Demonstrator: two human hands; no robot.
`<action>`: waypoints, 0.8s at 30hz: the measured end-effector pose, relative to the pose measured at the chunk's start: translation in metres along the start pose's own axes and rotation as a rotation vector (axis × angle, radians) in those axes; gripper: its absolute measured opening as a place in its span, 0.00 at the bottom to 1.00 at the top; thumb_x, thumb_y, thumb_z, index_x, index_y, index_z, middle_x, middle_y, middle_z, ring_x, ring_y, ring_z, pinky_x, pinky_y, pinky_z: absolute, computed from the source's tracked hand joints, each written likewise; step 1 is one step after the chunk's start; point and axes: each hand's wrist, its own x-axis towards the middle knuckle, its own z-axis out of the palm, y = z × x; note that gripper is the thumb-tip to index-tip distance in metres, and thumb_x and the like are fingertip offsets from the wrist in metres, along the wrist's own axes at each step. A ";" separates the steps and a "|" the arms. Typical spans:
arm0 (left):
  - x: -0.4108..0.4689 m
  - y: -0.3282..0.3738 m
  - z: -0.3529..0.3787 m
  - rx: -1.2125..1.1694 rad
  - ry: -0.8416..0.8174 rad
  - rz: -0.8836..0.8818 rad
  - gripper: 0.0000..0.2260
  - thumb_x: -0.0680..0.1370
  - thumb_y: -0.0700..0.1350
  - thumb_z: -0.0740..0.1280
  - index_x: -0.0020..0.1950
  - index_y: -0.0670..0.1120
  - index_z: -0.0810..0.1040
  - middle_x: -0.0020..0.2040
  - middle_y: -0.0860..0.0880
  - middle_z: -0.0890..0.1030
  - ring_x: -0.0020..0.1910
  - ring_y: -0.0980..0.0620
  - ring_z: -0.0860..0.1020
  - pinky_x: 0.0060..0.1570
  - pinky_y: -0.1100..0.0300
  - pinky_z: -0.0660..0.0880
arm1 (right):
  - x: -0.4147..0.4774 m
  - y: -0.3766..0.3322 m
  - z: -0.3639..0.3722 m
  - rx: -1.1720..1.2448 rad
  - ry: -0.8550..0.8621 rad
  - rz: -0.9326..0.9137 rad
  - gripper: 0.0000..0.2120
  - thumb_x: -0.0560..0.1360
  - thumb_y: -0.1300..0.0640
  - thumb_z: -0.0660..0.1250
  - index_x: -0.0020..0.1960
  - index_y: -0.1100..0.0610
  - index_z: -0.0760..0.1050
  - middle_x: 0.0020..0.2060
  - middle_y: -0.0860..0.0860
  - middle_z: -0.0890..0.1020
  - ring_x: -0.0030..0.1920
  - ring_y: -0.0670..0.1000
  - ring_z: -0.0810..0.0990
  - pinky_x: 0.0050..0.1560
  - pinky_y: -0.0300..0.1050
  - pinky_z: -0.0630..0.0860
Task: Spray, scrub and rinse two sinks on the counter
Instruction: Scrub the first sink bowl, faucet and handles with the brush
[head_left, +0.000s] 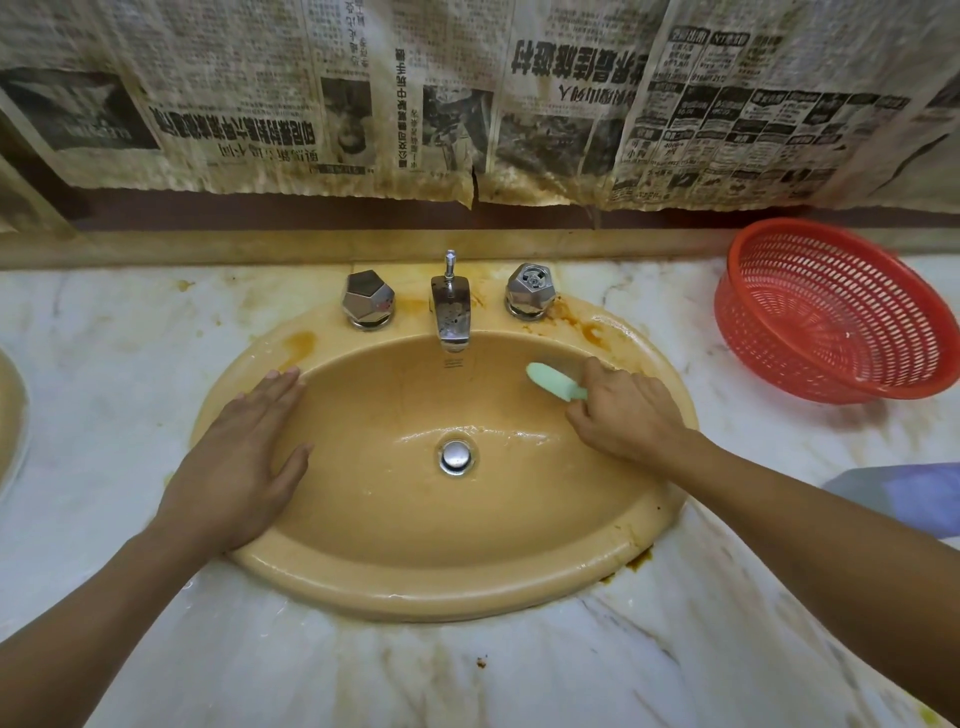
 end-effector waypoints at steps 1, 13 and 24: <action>0.000 0.000 0.000 -0.004 0.004 0.001 0.34 0.78 0.60 0.55 0.83 0.49 0.60 0.83 0.56 0.59 0.82 0.59 0.53 0.80 0.55 0.52 | 0.001 0.002 -0.001 0.042 -0.021 0.010 0.12 0.77 0.46 0.58 0.53 0.53 0.67 0.37 0.49 0.75 0.38 0.58 0.77 0.41 0.53 0.76; 0.009 0.109 0.021 -0.378 0.086 -0.228 0.12 0.81 0.54 0.65 0.52 0.49 0.86 0.48 0.53 0.84 0.48 0.52 0.81 0.52 0.54 0.76 | -0.032 -0.033 -0.008 1.035 -0.084 0.279 0.07 0.79 0.49 0.62 0.50 0.46 0.79 0.34 0.44 0.78 0.34 0.47 0.75 0.39 0.47 0.71; 0.041 0.183 0.049 -1.107 -0.172 -0.911 0.12 0.79 0.49 0.71 0.53 0.41 0.86 0.38 0.49 0.80 0.37 0.53 0.72 0.34 0.59 0.64 | -0.062 -0.123 0.033 1.435 -0.082 0.256 0.06 0.77 0.61 0.74 0.51 0.52 0.82 0.40 0.48 0.85 0.37 0.42 0.81 0.41 0.40 0.75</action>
